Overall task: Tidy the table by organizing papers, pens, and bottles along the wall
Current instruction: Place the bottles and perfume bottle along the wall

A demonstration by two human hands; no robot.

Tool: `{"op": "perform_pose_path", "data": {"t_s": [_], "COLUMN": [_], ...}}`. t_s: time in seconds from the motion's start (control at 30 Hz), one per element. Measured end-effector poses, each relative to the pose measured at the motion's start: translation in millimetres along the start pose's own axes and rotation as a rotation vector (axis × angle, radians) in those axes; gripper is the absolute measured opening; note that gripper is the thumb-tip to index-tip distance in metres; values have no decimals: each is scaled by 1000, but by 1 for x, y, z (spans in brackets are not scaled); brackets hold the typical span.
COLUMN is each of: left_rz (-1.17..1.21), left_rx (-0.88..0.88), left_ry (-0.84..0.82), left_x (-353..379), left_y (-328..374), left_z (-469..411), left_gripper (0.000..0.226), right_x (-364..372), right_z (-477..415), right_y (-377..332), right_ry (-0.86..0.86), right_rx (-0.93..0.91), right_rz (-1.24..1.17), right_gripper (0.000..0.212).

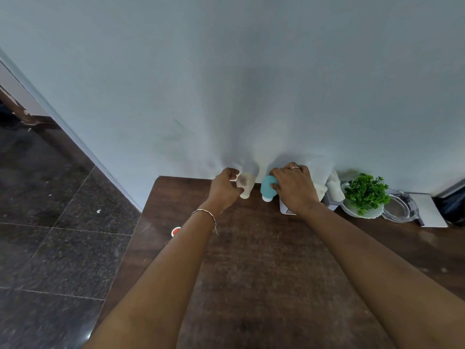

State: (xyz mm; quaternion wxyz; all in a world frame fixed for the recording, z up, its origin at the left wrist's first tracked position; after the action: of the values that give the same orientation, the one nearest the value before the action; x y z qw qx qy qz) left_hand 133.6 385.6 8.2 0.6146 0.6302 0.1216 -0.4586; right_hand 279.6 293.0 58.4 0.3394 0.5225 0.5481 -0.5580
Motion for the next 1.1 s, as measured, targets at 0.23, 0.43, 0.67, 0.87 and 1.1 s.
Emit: {"op": "perform_pose_path", "data": {"t_s": [0.23, 0.43, 0.67, 0.87, 1.1], "left_rz": [18, 60, 100, 95, -1], "left_rx": [-5, -37, -71, -57, 112], "left_ry": [-14, -18, -1, 104, 393], "left_x": [0, 2, -7, -29, -79], "left_y": [-1, -8, -14, -5, 12], "left_z": [-2, 1, 11, 42, 108], "left_gripper": [56, 62, 73, 71, 46], "right_x": [0, -1, -6, -22, -28], "right_z": [-5, -4, 0, 15, 47], "right_y": [2, 1, -4, -28, -87], "right_ry": [8, 26, 37, 83, 74], "right_rx": [16, 36, 32, -41, -232], "right_rz": [15, -12, -67, -136, -284], "right_gripper": [25, 33, 42, 54, 56]}}
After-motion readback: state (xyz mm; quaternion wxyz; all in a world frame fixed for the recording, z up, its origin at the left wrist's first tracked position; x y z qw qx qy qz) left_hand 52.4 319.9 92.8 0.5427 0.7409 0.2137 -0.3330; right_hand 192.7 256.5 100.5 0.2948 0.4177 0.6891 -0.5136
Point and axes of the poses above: each hand's wrist, its own z-axis away from the middle knuckle, its own x-axis out of the palm, y = z × x, the point moved 10 cm from there along -z, towards the middle knuckle, and after that the axes turned 13 degrees about -z, right-handed, at the moved point
